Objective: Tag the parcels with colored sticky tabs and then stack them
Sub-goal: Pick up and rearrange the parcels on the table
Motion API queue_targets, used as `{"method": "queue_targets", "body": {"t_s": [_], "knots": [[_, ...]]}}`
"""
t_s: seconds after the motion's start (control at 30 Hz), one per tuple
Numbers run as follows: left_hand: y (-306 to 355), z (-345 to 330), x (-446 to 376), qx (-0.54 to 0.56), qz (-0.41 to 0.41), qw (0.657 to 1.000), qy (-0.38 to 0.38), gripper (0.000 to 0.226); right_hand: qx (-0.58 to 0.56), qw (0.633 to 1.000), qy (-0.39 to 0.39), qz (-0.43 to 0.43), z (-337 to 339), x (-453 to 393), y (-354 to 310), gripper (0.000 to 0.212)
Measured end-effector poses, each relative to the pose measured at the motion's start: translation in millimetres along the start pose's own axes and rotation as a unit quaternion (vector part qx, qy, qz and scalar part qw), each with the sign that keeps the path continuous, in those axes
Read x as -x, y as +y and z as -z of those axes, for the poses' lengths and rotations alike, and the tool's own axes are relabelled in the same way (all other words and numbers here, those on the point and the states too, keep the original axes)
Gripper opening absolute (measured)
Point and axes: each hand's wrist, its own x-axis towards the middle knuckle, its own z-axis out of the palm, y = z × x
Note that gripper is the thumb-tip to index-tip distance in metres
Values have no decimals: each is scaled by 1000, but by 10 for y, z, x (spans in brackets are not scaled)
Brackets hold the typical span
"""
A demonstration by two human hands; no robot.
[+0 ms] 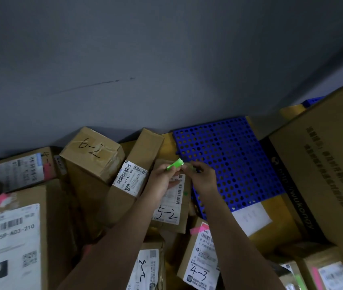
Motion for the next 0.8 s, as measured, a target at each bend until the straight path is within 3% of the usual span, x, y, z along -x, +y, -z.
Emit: {"method": "queue_targets", "body": {"t_s": [0.17,0.33,0.8], "knots": [[-39,22,-7,47,3,999,20,15,65,997,11,42,-24,23,-49,12],[-54,57,-15,48,25,998,34,14,123,992,15,27,-162,-1,-44,24],[-75,68,-12,50,35,998,34,17,4,999,-43,2,55,-15,-34,7]]}}
